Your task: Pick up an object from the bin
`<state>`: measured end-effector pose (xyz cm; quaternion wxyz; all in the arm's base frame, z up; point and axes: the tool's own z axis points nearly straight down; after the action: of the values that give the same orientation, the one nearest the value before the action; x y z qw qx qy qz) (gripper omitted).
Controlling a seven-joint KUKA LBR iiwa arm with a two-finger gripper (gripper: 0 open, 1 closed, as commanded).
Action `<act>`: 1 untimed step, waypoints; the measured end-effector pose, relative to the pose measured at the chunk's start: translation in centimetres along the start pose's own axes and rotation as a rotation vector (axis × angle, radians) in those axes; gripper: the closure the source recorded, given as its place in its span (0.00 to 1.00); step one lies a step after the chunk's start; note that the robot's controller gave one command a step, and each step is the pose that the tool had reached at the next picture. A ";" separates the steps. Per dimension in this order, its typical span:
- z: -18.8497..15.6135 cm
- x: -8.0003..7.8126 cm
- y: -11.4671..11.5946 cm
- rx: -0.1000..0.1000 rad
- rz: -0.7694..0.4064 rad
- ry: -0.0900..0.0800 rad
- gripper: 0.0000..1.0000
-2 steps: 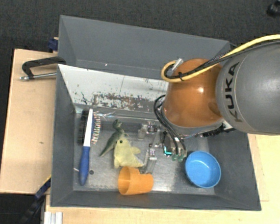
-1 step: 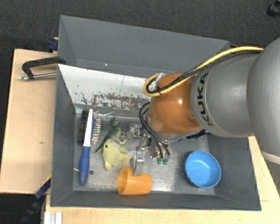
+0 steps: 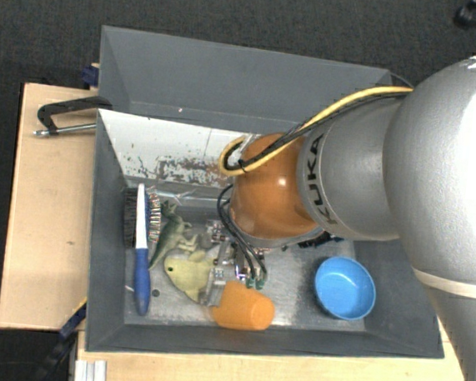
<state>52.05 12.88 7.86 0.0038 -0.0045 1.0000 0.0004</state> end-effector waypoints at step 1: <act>0.1 0.1 0.3 -0.002 -0.003 0.003 1.00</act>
Offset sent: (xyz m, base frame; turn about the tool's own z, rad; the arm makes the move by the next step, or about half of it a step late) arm 0.0000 0.0000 0.0000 0.0000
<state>51.91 13.18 7.76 0.0021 -0.0059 1.0000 0.0014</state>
